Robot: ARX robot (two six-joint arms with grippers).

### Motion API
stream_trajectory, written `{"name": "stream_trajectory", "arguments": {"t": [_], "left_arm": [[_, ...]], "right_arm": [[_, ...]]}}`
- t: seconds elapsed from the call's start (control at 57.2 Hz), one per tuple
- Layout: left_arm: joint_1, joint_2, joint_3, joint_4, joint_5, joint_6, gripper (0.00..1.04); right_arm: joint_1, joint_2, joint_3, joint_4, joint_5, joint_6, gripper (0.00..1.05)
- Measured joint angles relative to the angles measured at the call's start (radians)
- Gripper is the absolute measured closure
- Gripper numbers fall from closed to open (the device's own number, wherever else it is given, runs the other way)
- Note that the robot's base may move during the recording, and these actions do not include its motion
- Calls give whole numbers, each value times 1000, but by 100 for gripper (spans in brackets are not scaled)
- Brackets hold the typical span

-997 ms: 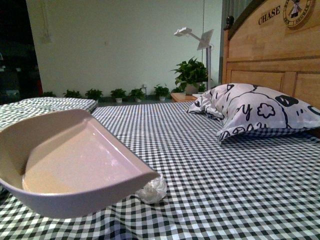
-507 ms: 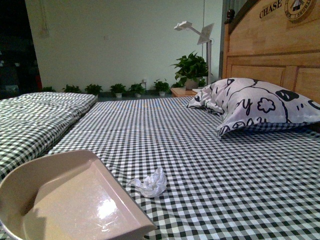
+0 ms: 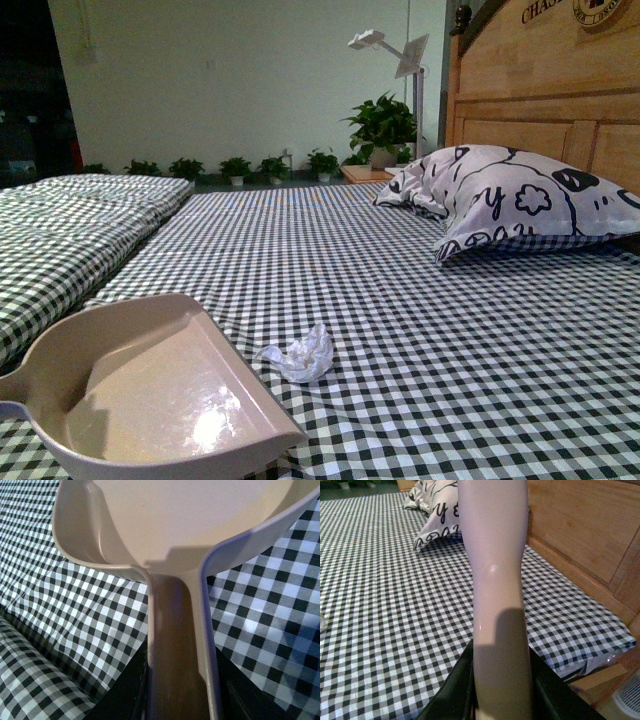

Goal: Clean up trash

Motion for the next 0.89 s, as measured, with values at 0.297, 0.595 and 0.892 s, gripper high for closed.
{"name": "stream_trajectory", "arguments": {"t": [0.297,0.595,0.892], "left_arm": [[-18,65,52,-22,-3,-1,76],[-32,119,95,-13,-6,-15,76],[-44,161,114,-53,-29,-14,76]], "right_arm": [[0,0,0,0,0,0,84],[0,0,0,0,0,0,84],[0,0,0,0,0,0,84]]}}
